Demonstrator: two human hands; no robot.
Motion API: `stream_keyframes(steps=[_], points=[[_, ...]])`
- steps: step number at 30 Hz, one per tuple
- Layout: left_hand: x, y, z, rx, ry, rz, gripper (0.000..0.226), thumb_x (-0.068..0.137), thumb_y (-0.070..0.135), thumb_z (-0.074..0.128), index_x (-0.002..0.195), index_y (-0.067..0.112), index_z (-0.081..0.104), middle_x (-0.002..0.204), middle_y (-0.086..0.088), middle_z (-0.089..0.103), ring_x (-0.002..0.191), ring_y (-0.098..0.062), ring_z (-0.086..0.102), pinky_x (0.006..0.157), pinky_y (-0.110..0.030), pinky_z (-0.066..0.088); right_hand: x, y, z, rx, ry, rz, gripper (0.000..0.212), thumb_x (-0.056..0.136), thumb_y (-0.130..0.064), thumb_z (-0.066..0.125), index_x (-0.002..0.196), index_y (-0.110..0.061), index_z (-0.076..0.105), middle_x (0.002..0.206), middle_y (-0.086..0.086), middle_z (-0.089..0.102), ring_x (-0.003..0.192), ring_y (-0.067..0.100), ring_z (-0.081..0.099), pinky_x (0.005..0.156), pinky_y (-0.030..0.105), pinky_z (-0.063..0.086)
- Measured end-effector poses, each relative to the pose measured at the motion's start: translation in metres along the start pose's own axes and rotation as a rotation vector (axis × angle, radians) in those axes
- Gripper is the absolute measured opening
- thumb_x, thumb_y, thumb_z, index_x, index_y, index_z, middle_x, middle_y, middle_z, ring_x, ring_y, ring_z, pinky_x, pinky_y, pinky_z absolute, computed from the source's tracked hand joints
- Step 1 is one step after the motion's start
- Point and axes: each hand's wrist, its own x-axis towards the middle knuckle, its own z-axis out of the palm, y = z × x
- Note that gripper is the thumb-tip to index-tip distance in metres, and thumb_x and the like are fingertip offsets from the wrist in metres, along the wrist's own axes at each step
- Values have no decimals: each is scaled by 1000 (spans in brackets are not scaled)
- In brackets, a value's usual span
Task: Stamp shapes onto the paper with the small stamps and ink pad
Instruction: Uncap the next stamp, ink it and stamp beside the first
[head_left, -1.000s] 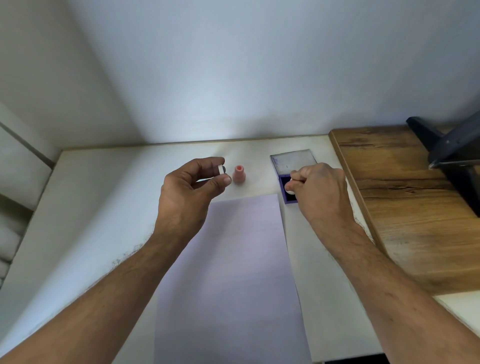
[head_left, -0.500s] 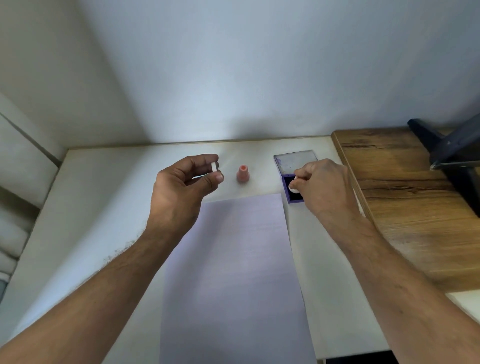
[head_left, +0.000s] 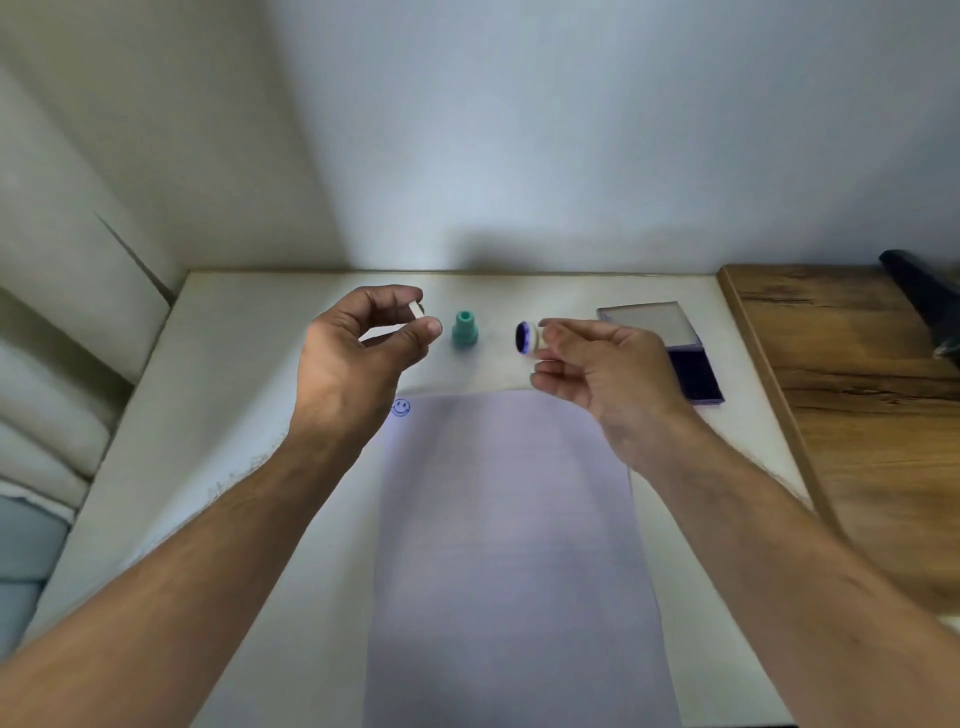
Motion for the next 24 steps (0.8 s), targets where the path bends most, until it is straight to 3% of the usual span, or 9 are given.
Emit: stream_keyframes(steps=[3,7,11,15,17,20,24], points=[[5,-6,-8,71,55,-27,22,73,22,84,90,29,72,87,7,70,78,-15,71,91,-44,58,-4,12,16,96,-57,63,13,87,-4,67,98,2,70,81,15,69,72,23,65,69,33,62],[8,-12,-18,264,109,-76,23,69,33,85,84,28,68,82,12,74,71,-8,71,64,-26,51,-7,22,28,142,-82,120,12,89,-6,66,96,1,71,88,16,71,75,22,67,67,31,61],[9,-21,-27,363,96,-104,22,72,33,82,86,29,66,80,12,76,68,-2,70,57,-21,47,-6,27,29,135,-78,147,12,88,-7,67,96,0,72,88,14,71,74,20,69,68,30,61],[12,-25,-31,425,104,-102,19,78,34,78,94,31,67,82,14,74,73,6,66,45,-4,39,-4,30,29,114,-68,149,11,88,-7,67,96,-1,72,87,13,72,74,19,70,70,30,61],[14,-29,-31,442,88,-77,19,79,34,78,97,32,71,83,14,72,82,6,67,56,-1,43,-4,30,31,114,-68,151,11,88,-7,67,95,-1,72,90,14,72,74,19,70,70,30,61],[17,-36,-31,491,72,-41,22,79,42,77,100,37,74,89,20,72,98,1,66,86,-17,52,-5,29,35,116,-75,153,11,88,-7,67,96,-1,72,93,16,71,75,20,69,69,30,61],[17,-40,-30,571,46,4,24,81,41,75,105,44,73,103,21,70,115,-8,57,90,-21,45,-6,29,37,113,-89,151,12,88,-7,67,96,-1,72,93,17,71,75,21,69,69,30,61]])
